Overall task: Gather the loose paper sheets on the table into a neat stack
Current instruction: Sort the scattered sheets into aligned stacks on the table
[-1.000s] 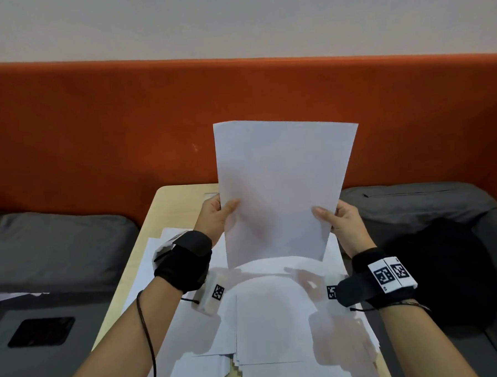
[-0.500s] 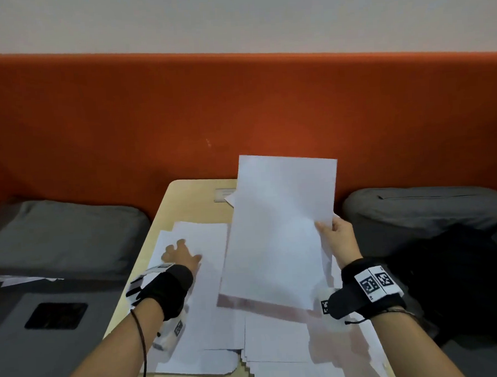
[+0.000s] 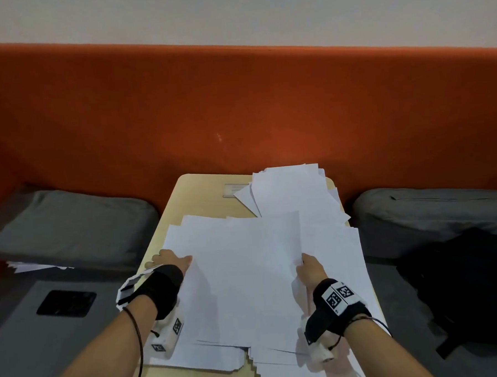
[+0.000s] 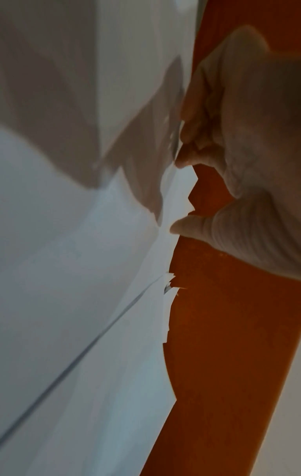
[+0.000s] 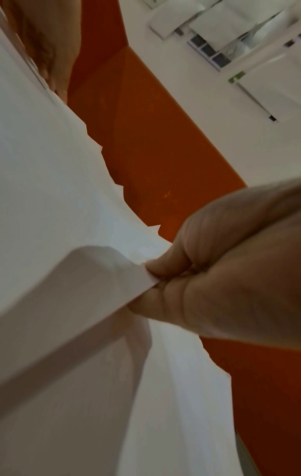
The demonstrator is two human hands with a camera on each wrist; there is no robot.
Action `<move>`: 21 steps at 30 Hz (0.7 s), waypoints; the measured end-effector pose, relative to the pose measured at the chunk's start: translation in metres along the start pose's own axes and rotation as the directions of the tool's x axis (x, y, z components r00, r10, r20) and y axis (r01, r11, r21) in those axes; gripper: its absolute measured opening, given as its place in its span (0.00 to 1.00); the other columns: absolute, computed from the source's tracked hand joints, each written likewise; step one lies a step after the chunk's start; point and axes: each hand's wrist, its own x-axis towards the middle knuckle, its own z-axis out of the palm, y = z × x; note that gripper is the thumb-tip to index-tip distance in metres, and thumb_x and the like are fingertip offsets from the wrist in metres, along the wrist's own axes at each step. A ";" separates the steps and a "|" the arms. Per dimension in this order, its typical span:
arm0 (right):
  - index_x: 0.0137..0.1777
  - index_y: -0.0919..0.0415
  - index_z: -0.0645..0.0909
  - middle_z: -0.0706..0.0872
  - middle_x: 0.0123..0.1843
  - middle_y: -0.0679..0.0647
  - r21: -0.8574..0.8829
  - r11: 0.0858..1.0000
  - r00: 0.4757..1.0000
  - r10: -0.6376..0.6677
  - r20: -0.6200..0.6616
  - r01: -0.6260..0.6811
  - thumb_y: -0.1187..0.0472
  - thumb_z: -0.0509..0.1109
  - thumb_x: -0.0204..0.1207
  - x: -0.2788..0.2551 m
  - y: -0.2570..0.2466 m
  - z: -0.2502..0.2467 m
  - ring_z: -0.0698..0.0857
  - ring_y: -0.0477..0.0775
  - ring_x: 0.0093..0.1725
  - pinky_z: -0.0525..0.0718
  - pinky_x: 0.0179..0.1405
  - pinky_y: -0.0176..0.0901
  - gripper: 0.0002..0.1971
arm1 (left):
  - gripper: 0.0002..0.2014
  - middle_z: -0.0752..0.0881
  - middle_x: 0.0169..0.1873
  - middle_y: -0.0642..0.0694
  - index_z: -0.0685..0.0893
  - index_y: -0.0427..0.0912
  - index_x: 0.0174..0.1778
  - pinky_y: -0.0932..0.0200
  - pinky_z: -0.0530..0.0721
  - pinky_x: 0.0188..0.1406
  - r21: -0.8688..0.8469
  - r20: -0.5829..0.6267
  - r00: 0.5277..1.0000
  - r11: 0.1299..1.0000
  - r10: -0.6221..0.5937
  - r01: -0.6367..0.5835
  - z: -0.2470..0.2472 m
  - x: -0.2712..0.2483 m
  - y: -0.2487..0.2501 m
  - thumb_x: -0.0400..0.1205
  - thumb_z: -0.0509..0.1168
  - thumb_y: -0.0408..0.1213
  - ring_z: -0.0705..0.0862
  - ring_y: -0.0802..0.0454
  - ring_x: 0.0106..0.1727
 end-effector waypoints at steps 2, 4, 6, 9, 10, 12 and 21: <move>0.64 0.70 0.76 0.80 0.64 0.65 0.007 1.000 1.000 0.005 0.004 -0.005 0.72 0.52 0.79 0.000 -0.001 0.001 0.77 0.58 0.54 0.72 0.52 0.41 0.17 | 0.32 0.70 0.68 0.34 0.70 0.36 0.70 0.44 0.72 0.69 -0.046 0.020 1.000 0.999 -0.003 0.004 -0.001 0.004 -0.003 0.77 0.64 0.55 0.69 0.35 0.69; 0.62 0.70 0.77 0.81 0.61 0.64 0.029 1.000 1.000 0.006 0.004 -0.006 0.72 0.53 0.79 -0.002 -0.004 0.002 0.76 0.58 0.52 0.72 0.50 0.41 0.16 | 0.31 0.67 0.68 0.34 0.69 0.34 0.71 0.45 0.75 0.65 -0.118 0.037 0.999 0.993 0.011 -0.006 -0.002 0.004 -0.003 0.78 0.64 0.52 0.71 0.34 0.67; 0.57 0.68 0.77 0.81 0.55 0.61 0.037 0.999 1.000 -0.012 0.004 0.011 0.73 0.52 0.78 -0.005 -0.010 0.004 0.75 0.57 0.50 0.72 0.48 0.40 0.15 | 0.32 0.66 0.69 0.33 0.66 0.31 0.72 0.47 0.76 0.60 -0.215 0.047 0.998 0.976 0.029 -0.018 -0.002 0.004 0.000 0.79 0.66 0.48 0.73 0.34 0.66; 0.57 0.68 0.77 0.79 0.52 0.58 0.045 0.998 0.999 -0.037 0.004 0.037 0.73 0.51 0.78 -0.012 -0.024 0.012 0.75 0.56 0.48 0.70 0.45 0.38 0.15 | 0.37 0.68 0.71 0.30 0.61 0.26 0.74 0.45 0.77 0.64 -0.380 0.059 0.998 0.925 0.038 -0.013 -0.001 0.011 -0.001 0.78 0.69 0.46 0.74 0.32 0.68; 0.60 0.69 0.76 0.80 0.54 0.59 0.048 0.998 0.999 -0.045 0.007 0.044 0.73 0.51 0.79 -0.015 -0.029 0.016 0.75 0.56 0.49 0.70 0.45 0.37 0.16 | 0.38 0.69 0.72 0.30 0.59 0.26 0.74 0.44 0.76 0.66 -0.435 0.073 0.996 0.900 0.046 -0.010 0.000 0.014 -0.003 0.78 0.69 0.46 0.74 0.32 0.69; 0.64 0.69 0.75 0.81 0.60 0.62 0.044 0.997 0.998 -0.060 0.017 0.059 0.72 0.51 0.80 -0.017 -0.039 0.024 0.75 0.56 0.50 0.70 0.45 0.37 0.17 | 0.38 0.69 0.73 0.31 0.60 0.27 0.76 0.43 0.74 0.70 -0.517 0.121 0.989 0.856 0.087 -0.012 0.002 0.020 -0.009 0.78 0.69 0.46 0.73 0.33 0.71; 0.68 0.68 0.72 0.80 0.65 0.64 0.060 0.991 0.991 -0.126 0.053 0.123 0.69 0.55 0.82 -0.022 -0.068 0.049 0.76 0.55 0.52 0.72 0.47 0.37 0.16 | 0.25 0.77 0.68 0.44 0.71 0.39 0.72 0.46 0.75 0.70 -0.707 0.142 0.881 0.670 0.451 -0.229 0.000 0.009 -0.016 0.79 0.63 0.22 0.77 0.42 0.67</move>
